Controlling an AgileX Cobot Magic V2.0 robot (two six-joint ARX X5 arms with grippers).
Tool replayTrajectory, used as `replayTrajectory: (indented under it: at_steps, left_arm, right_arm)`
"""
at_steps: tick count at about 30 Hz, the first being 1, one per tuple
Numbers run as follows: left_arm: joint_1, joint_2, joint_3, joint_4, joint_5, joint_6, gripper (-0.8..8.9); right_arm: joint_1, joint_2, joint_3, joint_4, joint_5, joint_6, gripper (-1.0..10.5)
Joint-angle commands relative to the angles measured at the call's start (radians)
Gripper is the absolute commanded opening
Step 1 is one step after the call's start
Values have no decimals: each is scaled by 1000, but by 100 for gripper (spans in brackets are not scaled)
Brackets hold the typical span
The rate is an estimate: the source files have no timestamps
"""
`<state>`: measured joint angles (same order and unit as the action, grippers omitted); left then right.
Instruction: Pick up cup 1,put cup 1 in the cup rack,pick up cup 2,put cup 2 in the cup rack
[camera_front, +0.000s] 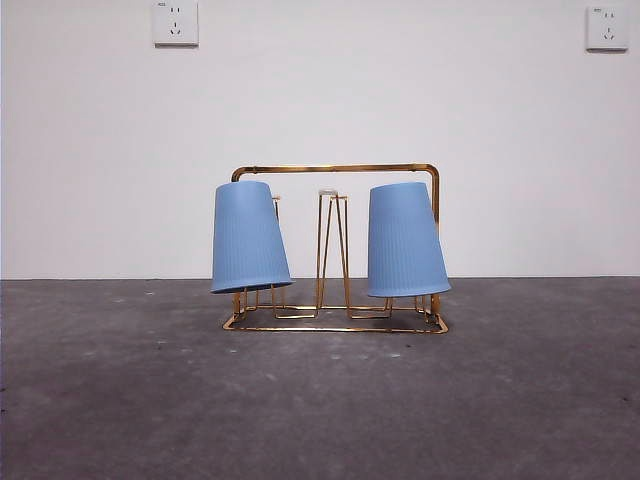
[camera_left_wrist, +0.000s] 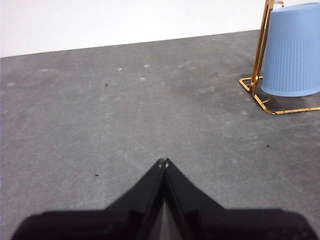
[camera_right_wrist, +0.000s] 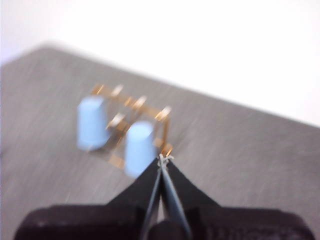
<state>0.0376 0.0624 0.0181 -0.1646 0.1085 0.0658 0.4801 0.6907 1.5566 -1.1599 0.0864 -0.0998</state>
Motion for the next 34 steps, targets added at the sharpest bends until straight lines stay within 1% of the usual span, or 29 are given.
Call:
replayTrajectory:
  at_steps: [1, 4, 6, 9, 10, 16, 19, 22, 26, 29, 33, 34]
  left_arm:
    - [4, 1, -10, 4, 3, -10, -3]
    - [4, 4, -10, 4, 3, -10, -3]
    - [4, 4, -10, 4, 3, -10, -3]
    - [4, 4, -10, 4, 3, -10, -3]
    - [4, 4, -10, 4, 3, -10, -3]
    - [4, 4, -10, 4, 3, -10, -3]
    - [4, 4, -10, 4, 3, -10, -3]
    - [4, 4, -10, 4, 3, -10, -3]
    - [4, 5, -10, 4, 3, -10, -3]
    - [4, 6, -10, 4, 3, -10, -3]
    - [4, 10, -10, 8, 3, -10, -3]
    - [4, 13, -10, 6, 3, -10, -3]
  right_arm:
    - [-215, -69, -120, 100, -110, -16, 1]
    - [-370, -156, -291, 225, -163, -39, 1]
    - [-442, -217, -423, 337, -202, -36, 1]
    - [-516, -319, -637, 516, -309, -16, 1]
    - [-528, -353, -711, 573, -331, -6, 1]
    - [-533, -517, -1088, 822, -314, -5, 1]
    - [-533, -590, -1233, 874, -314, -5, 1]
    - [-533, -656, -1344, 875, -314, 2, 1]
    - [-533, -683, -1451, 877, -304, 31, 1]
    - [-533, -683, -1506, 877, -306, 71, 1]
    - [-533, -683, -1508, 885, -304, 78, 1]
    - [-533, -683, -1508, 888, -304, 103, 1]
